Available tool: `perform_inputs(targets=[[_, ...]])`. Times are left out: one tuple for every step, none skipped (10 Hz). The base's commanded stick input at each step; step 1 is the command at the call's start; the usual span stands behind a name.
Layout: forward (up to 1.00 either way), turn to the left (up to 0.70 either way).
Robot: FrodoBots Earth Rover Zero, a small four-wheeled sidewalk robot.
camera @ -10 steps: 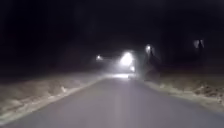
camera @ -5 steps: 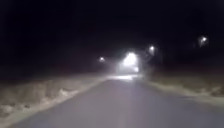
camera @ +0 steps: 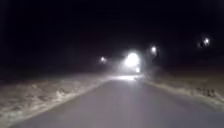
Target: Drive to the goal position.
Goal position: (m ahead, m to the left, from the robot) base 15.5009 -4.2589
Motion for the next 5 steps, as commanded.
perform_inputs(targets=[[1.00,0.04],[1.00,0.00],[1.00,0.00],[1.00,-0.01],[1.00,-0.03]])
